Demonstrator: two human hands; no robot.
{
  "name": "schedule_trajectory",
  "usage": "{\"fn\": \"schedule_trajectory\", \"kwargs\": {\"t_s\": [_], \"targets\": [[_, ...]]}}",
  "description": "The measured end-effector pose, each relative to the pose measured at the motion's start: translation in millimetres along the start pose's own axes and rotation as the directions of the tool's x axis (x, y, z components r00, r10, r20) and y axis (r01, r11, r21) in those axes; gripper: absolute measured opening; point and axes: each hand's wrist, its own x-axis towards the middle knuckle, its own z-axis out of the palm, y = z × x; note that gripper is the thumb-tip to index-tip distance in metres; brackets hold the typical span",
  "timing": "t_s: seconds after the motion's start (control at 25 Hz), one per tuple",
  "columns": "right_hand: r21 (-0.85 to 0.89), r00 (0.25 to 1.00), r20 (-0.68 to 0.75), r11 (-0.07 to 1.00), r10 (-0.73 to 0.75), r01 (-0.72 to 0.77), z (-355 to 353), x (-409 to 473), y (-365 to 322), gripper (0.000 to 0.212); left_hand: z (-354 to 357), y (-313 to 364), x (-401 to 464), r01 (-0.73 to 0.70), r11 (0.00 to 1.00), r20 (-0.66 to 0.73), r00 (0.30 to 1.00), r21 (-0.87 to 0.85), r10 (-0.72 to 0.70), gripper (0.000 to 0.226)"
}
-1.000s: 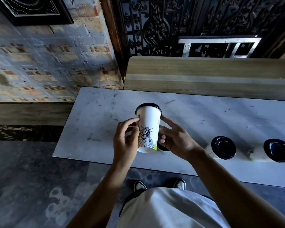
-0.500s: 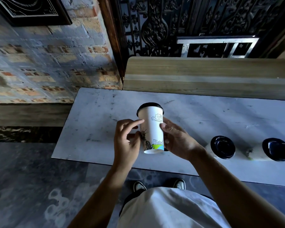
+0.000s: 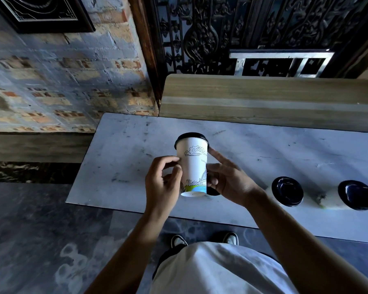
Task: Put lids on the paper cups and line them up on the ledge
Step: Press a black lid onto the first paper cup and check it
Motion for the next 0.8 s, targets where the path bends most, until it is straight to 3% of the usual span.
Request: {"fn": "schedule_trajectory", "kwargs": {"t_s": [0.12,0.4,0.64,0.8], "targets": [[-0.032,1.0,-0.018,0.999,0.004,-0.004,1,2,1,0.072,2,-1,-1,0.071,0.997,0.002,0.997,-0.019,-0.071,0.017],[-0.093,0.999,0.033,0.996,0.011,-0.008,10,4,-1,0.046,0,-9,4,0.102,0.994,-0.011,0.995,-0.041,-0.103,0.015],[-0.465,0.991,-0.127,0.879,0.054,-0.107,25,28,-3,0.042,-15,-27,28,0.194,0.98,0.058,0.979,0.045,-0.197,0.035],[-0.66,0.992,-0.128,0.746,0.001,-0.086,45,70,-13,0.059,-35,-42,69,0.214,0.976,0.12,0.969,0.03,-0.216,0.046]]}}
